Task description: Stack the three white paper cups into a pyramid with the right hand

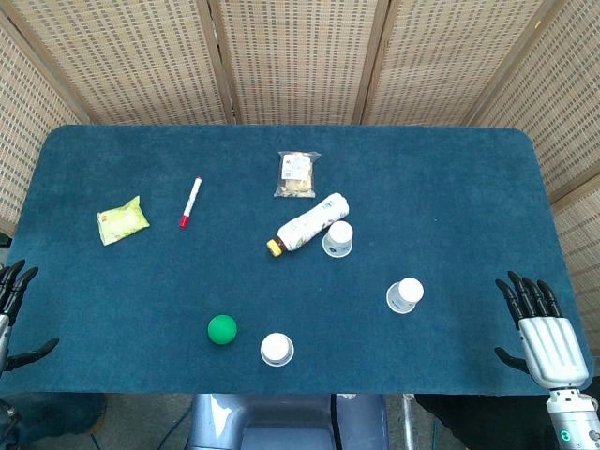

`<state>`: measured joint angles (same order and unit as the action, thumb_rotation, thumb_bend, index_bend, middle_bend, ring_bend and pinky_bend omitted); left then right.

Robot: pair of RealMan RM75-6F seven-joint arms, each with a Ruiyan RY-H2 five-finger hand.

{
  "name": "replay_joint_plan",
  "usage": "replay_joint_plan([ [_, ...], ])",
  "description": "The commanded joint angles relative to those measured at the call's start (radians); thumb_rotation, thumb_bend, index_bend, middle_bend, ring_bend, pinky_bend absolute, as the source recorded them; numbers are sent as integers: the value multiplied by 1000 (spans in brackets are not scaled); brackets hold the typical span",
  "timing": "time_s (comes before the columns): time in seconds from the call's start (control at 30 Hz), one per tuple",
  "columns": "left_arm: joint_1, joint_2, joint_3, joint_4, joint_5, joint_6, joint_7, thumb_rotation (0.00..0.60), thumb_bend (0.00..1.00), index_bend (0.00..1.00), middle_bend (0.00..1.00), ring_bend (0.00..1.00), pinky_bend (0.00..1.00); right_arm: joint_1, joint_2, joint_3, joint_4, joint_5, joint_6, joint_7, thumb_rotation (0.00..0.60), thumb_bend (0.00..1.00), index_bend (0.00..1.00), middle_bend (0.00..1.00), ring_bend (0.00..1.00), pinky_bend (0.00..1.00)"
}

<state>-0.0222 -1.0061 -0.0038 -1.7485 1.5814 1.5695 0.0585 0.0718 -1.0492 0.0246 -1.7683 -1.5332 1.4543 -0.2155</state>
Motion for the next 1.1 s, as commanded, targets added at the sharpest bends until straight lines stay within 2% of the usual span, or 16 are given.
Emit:
replay_joint_plan([
  [0.03, -1, 0, 0, 0, 0, -1, 2, 600, 0, 0, 0, 0, 0, -1, -1, -1, -1, -1, 1, -2, 600, 0, 5, 0, 0, 0],
  [0.27, -3, -7, -8, 1, -16, -6, 14, 600, 0, 0, 0, 0, 0, 30, 2, 9, 12, -5, -37, 2, 600, 0, 15, 0, 0, 0],
  [0.43, -14, -25, -20, -8, -41, -25, 63, 600, 0, 0, 0, 0, 0, 177, 10, 49, 77, 16, -246, 27, 600, 0, 37, 0, 0, 0],
  [0.57, -31, -44, -33, -2, -83, -61, 101, 600, 0, 0, 0, 0, 0, 264, -10, 64, 97, 77, -401, 69, 600, 0, 51, 0, 0, 0],
  [0.77, -61, -69, -51, 9, -137, -114, 145, 600, 0, 0, 0, 0, 0, 360, -51, 73, 120, 108, -545, 129, 600, 0, 86, 0, 0, 0],
  [0.97, -70, -84, -56, 24, -153, -123, 156, 600, 0, 0, 0, 0, 0, 424, -113, 93, 167, 149, -599, 93, 600, 21, 128, 46, 0, 0],
  [1.03, -71, -86, -57, 26, -156, -124, 159, 600, 0, 0, 0, 0, 0, 439, -133, 97, 189, 171, -612, 75, 600, 59, 144, 73, 8, 31],
  [1.1, -73, -87, -57, 26, -158, -126, 157, 600, 0, 0, 0, 0, 0, 452, -150, 97, 211, 184, -621, 59, 600, 105, 152, 131, 82, 169],
])
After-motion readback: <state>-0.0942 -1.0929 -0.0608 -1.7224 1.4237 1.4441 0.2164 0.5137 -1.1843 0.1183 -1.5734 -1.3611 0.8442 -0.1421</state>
